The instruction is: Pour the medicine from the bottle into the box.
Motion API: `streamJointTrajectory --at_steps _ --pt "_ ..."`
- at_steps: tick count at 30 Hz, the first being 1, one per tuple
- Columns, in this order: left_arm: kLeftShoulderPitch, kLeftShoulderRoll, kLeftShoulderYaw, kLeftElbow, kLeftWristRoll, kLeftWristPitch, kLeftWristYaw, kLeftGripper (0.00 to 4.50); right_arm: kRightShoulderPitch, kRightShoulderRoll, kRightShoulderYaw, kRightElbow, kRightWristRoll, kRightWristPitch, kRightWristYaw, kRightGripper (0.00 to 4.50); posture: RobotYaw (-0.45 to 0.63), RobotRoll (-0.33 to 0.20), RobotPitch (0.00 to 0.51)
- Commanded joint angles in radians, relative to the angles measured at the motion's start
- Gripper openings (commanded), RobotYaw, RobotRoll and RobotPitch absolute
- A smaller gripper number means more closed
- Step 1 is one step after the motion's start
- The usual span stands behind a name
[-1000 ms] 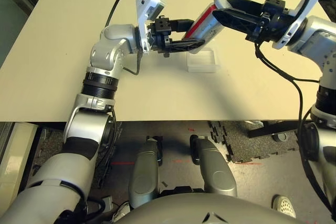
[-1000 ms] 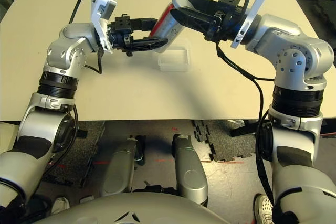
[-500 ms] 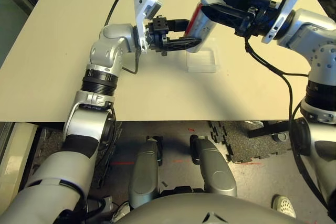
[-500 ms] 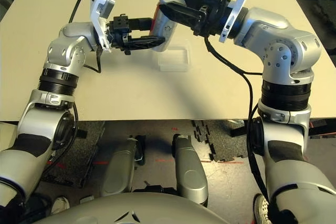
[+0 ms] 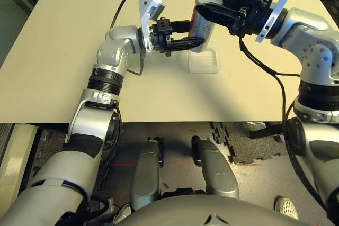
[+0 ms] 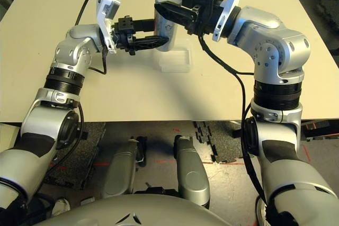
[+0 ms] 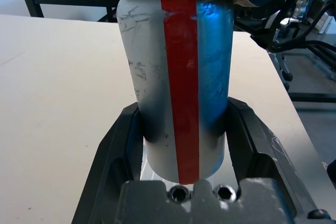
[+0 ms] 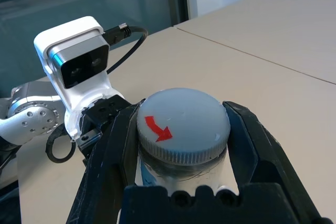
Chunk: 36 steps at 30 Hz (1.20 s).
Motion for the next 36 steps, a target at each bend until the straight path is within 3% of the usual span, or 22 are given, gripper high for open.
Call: streamJointTrajectory --at_steps 1,16,17,21,36 --pt "-0.026 -0.056 -0.057 0.023 0.053 -0.021 0.018 2.48 -0.04 0.061 0.101 -0.092 0.074 -0.004 0.09 2.61 -0.13 0.0 0.189" --pt "-0.049 -0.094 -0.037 0.099 0.083 -0.12 0.031 2.48 -0.016 0.013 0.164 -0.108 -0.027 -0.044 0.124 2.61 -0.14 0.0 0.188" --pt "-0.047 -0.094 -0.036 0.095 0.083 -0.12 0.028 2.48 -0.014 0.005 0.17 -0.106 -0.039 -0.053 0.129 3.34 -0.14 0.0 0.188" --pt "-0.043 -0.094 -0.03 0.089 0.09 -0.128 0.026 2.48 -0.004 -0.037 0.192 -0.108 -0.08 -0.093 0.156 4.5 -0.13 0.0 0.191" --pt "-0.031 -0.079 -0.024 0.07 0.092 -0.128 0.018 2.48 -0.005 -0.102 0.151 -0.052 -0.112 -0.156 0.162 4.5 -0.13 0.0 0.193"
